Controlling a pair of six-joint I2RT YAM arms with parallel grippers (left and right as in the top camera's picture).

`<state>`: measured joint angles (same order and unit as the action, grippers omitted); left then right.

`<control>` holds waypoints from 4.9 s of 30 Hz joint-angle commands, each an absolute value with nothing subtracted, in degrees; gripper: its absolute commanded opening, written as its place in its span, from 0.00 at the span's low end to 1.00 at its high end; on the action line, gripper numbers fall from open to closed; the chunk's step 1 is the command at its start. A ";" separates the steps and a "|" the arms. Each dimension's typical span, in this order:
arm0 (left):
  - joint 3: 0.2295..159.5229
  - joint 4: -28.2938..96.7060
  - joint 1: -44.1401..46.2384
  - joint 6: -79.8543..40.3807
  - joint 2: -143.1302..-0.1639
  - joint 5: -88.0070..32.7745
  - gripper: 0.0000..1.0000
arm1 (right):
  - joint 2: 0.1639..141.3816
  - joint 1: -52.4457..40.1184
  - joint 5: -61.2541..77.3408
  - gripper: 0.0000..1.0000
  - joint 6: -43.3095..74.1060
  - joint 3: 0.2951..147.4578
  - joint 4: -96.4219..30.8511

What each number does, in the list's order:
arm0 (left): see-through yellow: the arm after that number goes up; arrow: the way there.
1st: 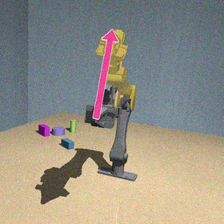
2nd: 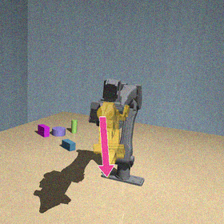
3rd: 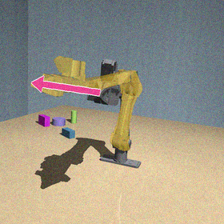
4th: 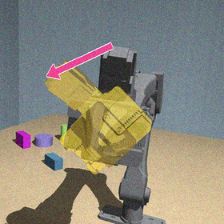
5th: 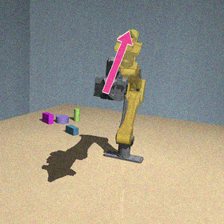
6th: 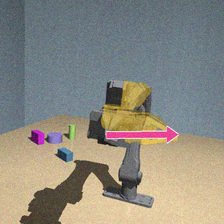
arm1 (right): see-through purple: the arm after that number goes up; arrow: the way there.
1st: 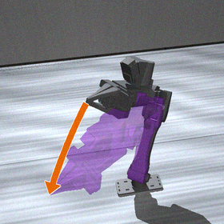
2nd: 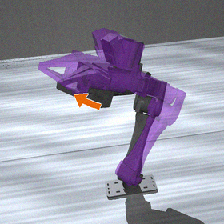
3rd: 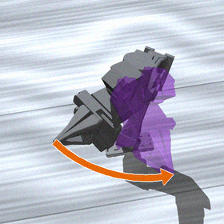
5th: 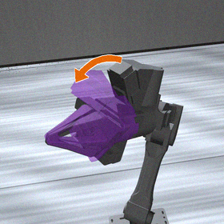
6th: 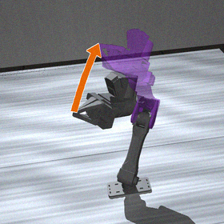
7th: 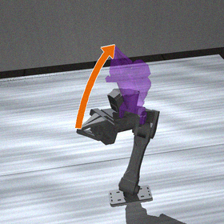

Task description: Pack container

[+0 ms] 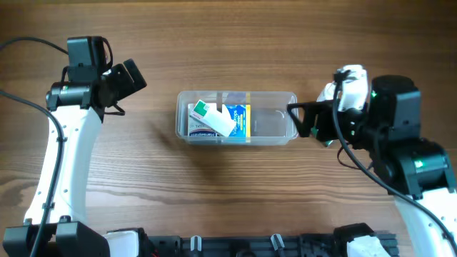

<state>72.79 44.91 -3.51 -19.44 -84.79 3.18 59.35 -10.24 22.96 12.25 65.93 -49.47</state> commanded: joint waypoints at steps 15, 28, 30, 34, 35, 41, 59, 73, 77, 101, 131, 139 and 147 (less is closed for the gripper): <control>72.75 44.75 -3.75 -20.18 -84.12 3.51 1.00 | 76.90 -36.25 28.25 0.80 0.99 67.18 -40.99; 72.75 44.77 -3.75 -20.18 -84.12 3.53 1.00 | 86.94 -36.58 14.28 0.04 17.12 67.18 -23.57; 72.75 44.77 -3.75 -20.18 -84.12 3.53 1.00 | 88.51 -36.58 12.78 0.04 17.87 67.18 -23.57; 72.75 44.75 -3.75 -20.18 -84.12 3.53 1.00 | 91.48 -36.58 11.35 0.04 20.62 67.18 -23.38; 72.75 44.77 -3.75 -20.18 -84.12 3.53 1.00 | 92.53 -36.58 11.31 0.04 21.34 67.18 -22.92; 72.75 44.77 -3.75 -20.18 -84.12 3.51 1.00 | 97.19 -36.93 9.82 0.04 29.21 67.18 -18.11; 72.75 44.77 -3.75 -20.18 -84.12 3.53 1.00 | 102.04 -39.05 -1.69 0.04 45.41 67.16 -12.80; 72.75 44.75 -3.75 -20.18 -84.12 3.53 1.00 | 108.12 -39.22 1.80 0.04 48.12 67.16 -10.26; 72.75 44.77 -3.75 -20.18 -84.12 3.51 1.00 | 108.40 -39.22 4.64 0.04 47.64 67.16 -9.39; 72.75 44.77 -3.75 -20.18 -84.12 3.53 1.00 | 108.03 -39.16 16.43 0.04 33.98 67.20 -12.05; 72.75 44.77 -3.75 -20.18 -84.12 3.53 1.00 | 81.43 -7.51 -7.79 1.00 13.45 79.05 -57.01; 72.75 44.77 -3.75 -20.18 -84.14 3.51 1.00 | 92.07 -3.88 -7.94 1.00 10.35 79.05 -53.71; 72.75 44.77 -3.75 -20.18 -84.12 3.51 1.00 | 99.04 -3.88 -9.04 1.00 9.13 78.87 -52.31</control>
<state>72.79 44.91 -3.51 -19.46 -84.79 3.18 96.29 -3.97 -7.77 10.15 79.26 -52.95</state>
